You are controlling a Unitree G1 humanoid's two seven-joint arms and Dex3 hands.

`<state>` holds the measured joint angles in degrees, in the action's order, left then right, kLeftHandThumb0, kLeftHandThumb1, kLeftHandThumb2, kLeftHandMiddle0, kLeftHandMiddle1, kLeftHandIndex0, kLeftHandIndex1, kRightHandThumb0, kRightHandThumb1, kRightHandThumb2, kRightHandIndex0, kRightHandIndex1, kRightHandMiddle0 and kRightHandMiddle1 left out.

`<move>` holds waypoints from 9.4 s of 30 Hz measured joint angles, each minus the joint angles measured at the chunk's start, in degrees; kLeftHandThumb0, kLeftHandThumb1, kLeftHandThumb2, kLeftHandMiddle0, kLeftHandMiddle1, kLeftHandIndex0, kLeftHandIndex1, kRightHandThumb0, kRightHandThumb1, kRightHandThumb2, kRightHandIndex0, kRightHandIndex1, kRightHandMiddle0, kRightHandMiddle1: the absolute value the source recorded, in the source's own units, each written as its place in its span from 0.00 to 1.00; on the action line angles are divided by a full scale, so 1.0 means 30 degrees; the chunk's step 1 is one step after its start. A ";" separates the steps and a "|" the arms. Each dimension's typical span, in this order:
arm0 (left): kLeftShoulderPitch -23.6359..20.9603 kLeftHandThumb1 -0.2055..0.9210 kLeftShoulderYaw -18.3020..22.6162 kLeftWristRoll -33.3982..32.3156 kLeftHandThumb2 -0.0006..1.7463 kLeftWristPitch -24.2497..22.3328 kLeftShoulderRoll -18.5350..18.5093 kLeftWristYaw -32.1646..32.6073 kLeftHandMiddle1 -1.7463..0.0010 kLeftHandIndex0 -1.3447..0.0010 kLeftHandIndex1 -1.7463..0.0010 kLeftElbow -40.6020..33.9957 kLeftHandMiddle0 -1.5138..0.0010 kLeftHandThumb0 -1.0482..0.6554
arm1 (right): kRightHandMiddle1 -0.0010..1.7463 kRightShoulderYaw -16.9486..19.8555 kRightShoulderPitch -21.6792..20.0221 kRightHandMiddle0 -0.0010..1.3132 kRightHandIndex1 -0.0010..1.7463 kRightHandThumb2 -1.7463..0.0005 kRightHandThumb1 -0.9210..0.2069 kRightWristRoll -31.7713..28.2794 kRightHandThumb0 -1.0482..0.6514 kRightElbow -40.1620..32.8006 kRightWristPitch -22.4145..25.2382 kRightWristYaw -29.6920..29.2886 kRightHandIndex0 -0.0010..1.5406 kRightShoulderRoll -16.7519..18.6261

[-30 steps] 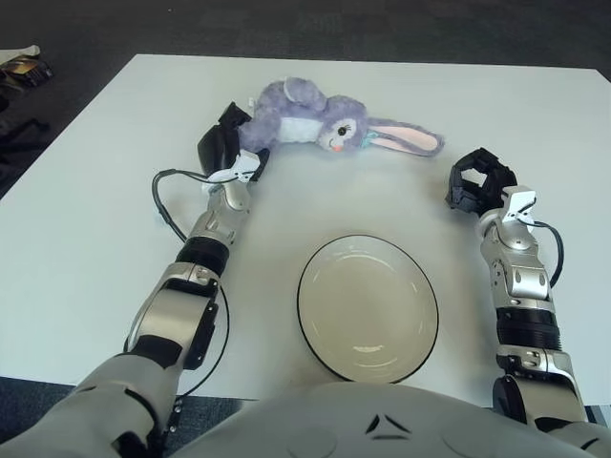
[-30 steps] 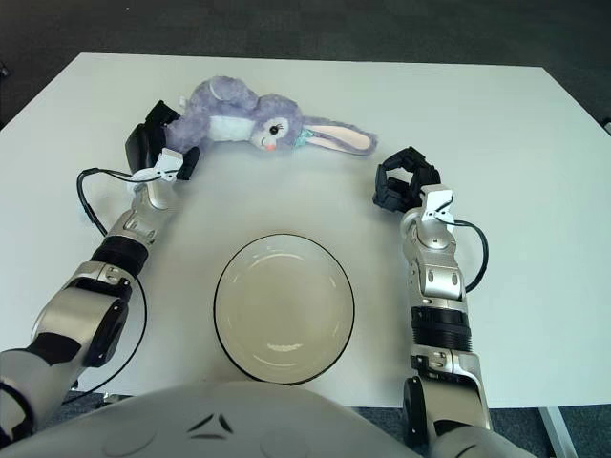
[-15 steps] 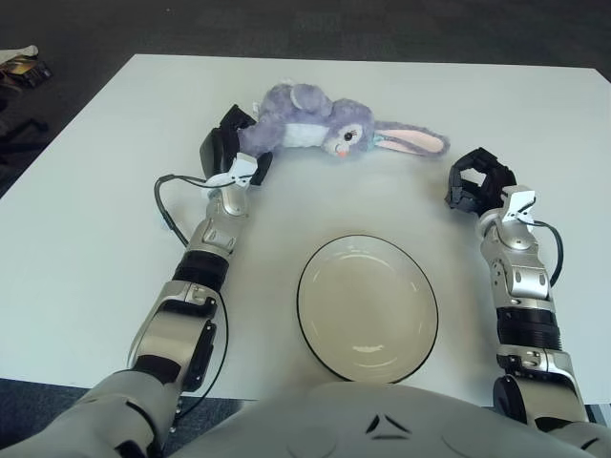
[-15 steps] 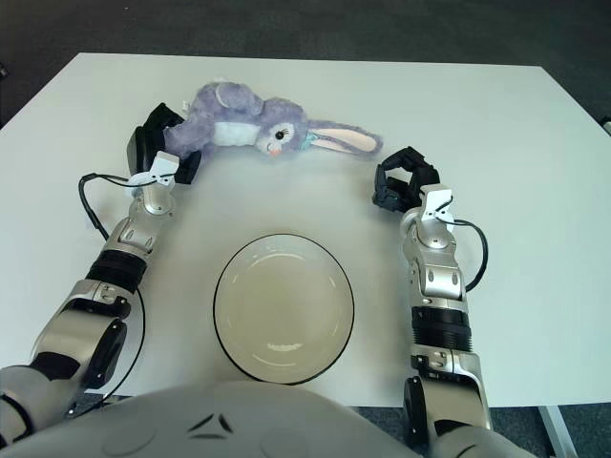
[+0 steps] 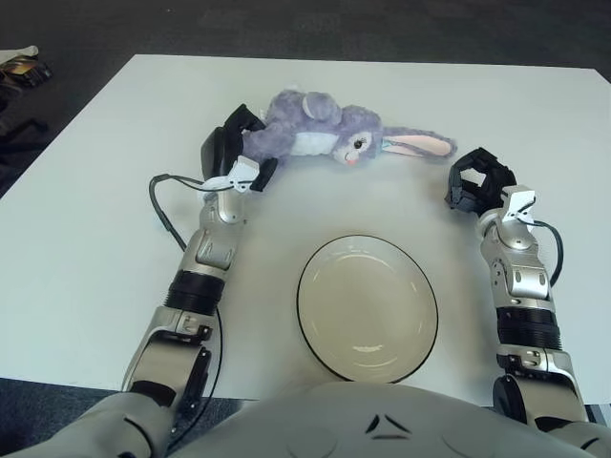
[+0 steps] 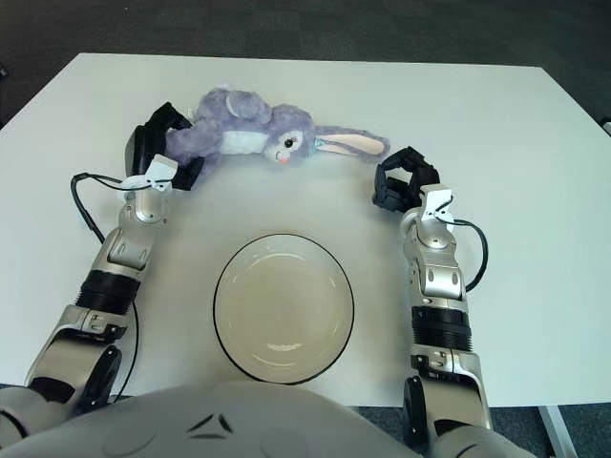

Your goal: Put the doll into the plate.

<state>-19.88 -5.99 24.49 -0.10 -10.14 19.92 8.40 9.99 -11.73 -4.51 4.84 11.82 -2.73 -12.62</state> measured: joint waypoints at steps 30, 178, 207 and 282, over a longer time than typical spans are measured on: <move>-0.0884 0.08 0.0275 -0.2758 0.96 -0.4342 -0.3196 -1.0904 0.05 0.38 0.15 -0.3194 0.37 0.61 | 1.00 -0.0142 0.0014 0.40 1.00 0.33 0.43 0.0372 0.36 0.0016 -0.0115 -0.0154 0.75 0.0011; -0.9734 0.16 0.1988 -1.1967 0.92 -1.4214 -0.2525 -1.6282 0.18 0.42 0.00 0.1654 0.42 0.62 | 0.36 -0.7221 -1.0029 0.00 0.46 0.53 0.57 1.0221 0.22 -0.2667 0.2785 0.8991 0.01 -0.2292; -0.9670 0.16 0.1962 -1.2285 0.91 -1.5060 -0.2252 -1.6046 0.20 0.41 0.00 0.0251 0.43 0.62 | 0.26 -0.8099 -1.2470 0.00 0.25 0.47 0.62 0.9539 0.30 0.0577 0.5502 1.0735 0.07 -0.2184; -0.9291 0.13 -0.0554 -0.7669 0.91 -0.7921 -0.2144 -1.5041 0.27 0.41 0.00 0.0632 0.35 0.62 | 0.05 -1.3214 -1.3912 0.00 0.30 0.56 0.43 1.0745 0.27 0.3975 0.3023 1.6191 0.17 -0.2864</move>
<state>-47.75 -7.65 1.48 -23.86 -16.57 -25.20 10.30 -29.65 -53.47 27.73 16.77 20.89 45.85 -21.21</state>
